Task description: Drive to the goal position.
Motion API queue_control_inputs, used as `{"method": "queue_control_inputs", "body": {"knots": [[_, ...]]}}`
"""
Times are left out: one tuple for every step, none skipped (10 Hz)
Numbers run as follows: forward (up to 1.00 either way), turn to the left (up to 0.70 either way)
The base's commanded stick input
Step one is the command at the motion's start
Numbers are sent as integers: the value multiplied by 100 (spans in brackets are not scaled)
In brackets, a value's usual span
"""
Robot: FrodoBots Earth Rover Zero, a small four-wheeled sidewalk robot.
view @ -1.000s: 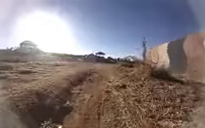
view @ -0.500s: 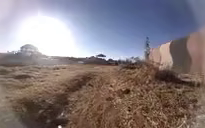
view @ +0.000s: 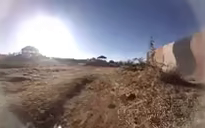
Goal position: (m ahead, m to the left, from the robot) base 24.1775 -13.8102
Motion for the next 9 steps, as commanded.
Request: {"method": "queue_control_inputs", "body": {"knots": [[50,0],[50,0],[50,0],[50,0],[50,0],[50,0],[50,0],[50,0],[50,0]]}}
